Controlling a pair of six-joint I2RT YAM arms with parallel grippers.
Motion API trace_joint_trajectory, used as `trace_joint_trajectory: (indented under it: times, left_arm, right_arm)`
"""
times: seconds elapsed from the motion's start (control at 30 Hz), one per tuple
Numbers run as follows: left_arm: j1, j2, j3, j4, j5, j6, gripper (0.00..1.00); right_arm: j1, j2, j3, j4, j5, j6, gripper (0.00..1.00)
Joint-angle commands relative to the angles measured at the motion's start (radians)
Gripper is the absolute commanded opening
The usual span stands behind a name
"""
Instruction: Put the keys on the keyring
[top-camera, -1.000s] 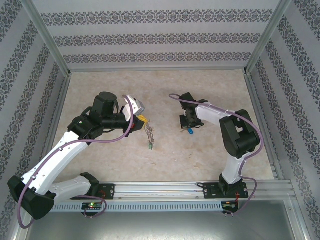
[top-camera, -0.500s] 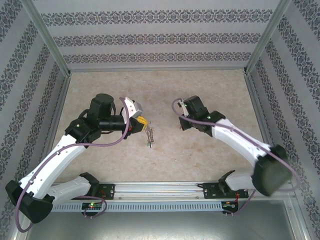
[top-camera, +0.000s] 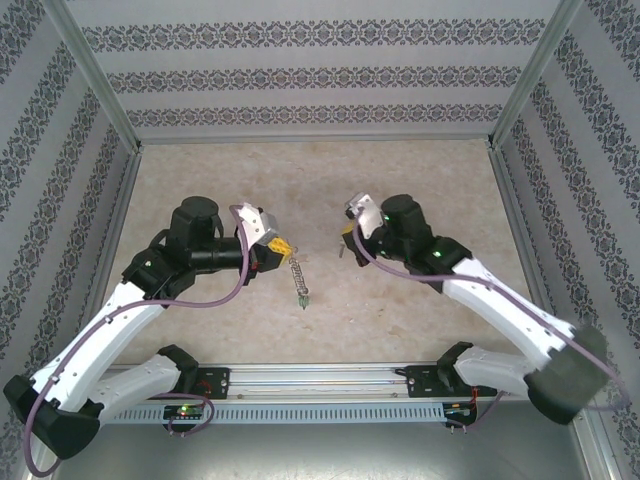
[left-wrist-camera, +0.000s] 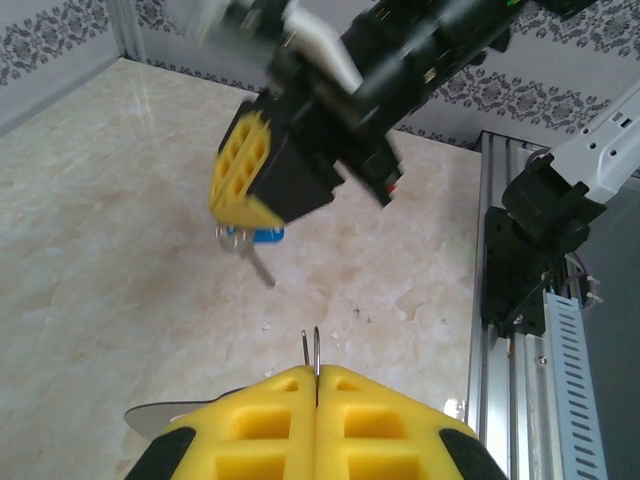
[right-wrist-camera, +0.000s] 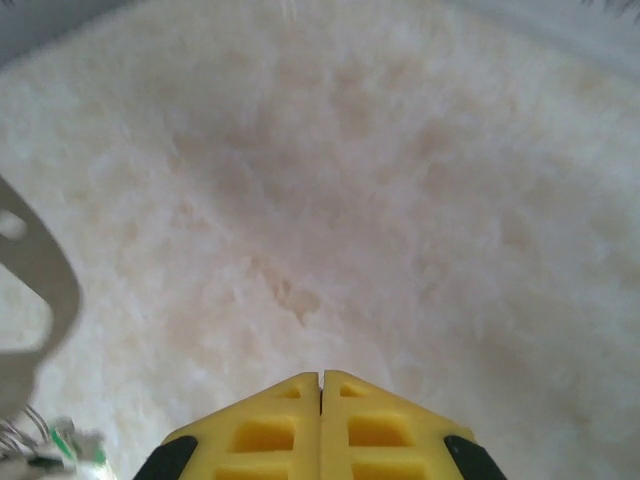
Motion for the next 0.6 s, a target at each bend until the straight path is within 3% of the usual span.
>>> trace_joint_trajectory:
  times: [0.0,0.4,0.57]
  left_arm:
    - [0.009,-0.054,-0.038,0.035,-0.032,-0.019,0.00]
    - [0.008,-0.080,-0.086,0.023,-0.058,-0.018,0.00]
    - [0.008,-0.086,-0.087,0.026,-0.062,-0.017,0.00]
  right_arm:
    - [-0.001,0.153,0.058,-0.120,-0.024,0.022,0.00]
    - [0.041,0.550,0.117,-0.058,-0.005,0.125,0.01]
    - [0.058,0.557,0.146,-0.113,0.076,0.128,0.19]
